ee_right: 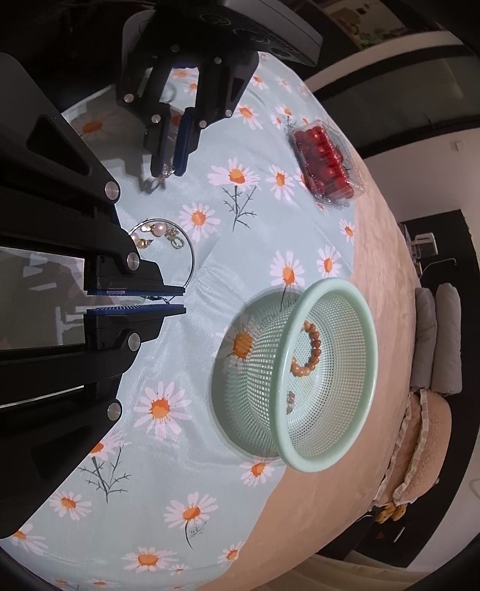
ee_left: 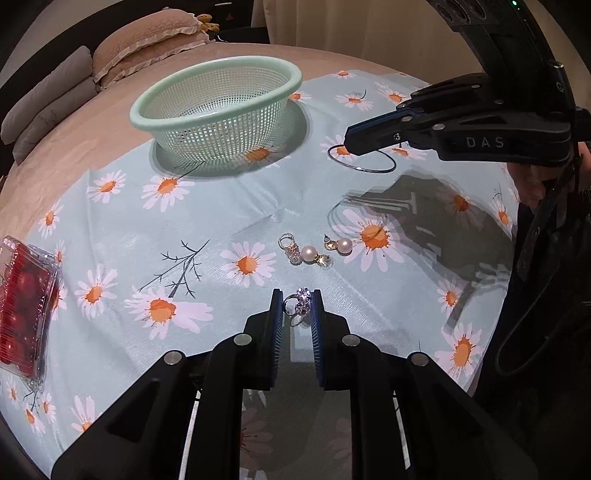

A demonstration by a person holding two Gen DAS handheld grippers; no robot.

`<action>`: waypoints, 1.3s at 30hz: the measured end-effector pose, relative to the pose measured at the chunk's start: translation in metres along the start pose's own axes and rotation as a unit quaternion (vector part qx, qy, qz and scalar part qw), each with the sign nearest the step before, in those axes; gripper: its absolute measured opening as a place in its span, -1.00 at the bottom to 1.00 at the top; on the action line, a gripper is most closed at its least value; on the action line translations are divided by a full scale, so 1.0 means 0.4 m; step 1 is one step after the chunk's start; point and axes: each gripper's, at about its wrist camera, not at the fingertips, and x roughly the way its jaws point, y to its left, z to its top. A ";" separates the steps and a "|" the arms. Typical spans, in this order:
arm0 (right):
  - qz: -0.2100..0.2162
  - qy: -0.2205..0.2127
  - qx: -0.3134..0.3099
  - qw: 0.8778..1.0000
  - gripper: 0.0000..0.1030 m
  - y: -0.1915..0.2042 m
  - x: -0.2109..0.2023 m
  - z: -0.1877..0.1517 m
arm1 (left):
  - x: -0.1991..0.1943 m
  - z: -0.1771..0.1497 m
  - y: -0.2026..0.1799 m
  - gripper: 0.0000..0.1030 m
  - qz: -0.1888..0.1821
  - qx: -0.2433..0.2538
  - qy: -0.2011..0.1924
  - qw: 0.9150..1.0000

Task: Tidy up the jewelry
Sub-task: 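Carry both earrings into the green basket and open both tools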

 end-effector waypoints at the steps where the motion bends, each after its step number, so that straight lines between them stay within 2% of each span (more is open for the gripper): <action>1: -0.003 -0.002 -0.002 1.000 -0.92 -0.002 -0.008 0.002 | -0.005 0.003 0.001 -0.70 0.001 0.001 -0.001 1.000; 8: -0.016 -0.017 -0.006 1.000 -0.92 -0.028 -0.062 0.022 | -0.038 0.046 0.023 -0.70 0.020 0.008 -0.013 1.000; 11: -0.023 -0.026 -0.008 0.999 -0.92 -0.038 -0.082 0.046 | -0.052 0.072 0.046 -0.70 0.024 -0.005 -0.027 0.999; 18: -0.037 -0.049 -0.020 0.998 -0.92 -0.064 -0.129 0.108 | -0.076 0.160 0.087 -0.70 0.038 -0.003 -0.043 0.998; 23: -0.045 -0.058 -0.019 0.997 -0.91 -0.088 -0.139 0.146 | -0.083 0.218 0.097 -0.70 0.018 0.014 -0.057 0.998; 31: -0.054 -0.065 -0.001 0.996 -0.91 -0.157 -0.109 0.196 | -0.040 0.297 0.142 -0.70 0.023 0.009 -0.057 0.998; 39: -0.055 -0.057 0.002 0.997 -0.91 -0.207 -0.037 0.241 | 0.015 0.353 0.188 -0.70 0.022 0.009 -0.047 0.999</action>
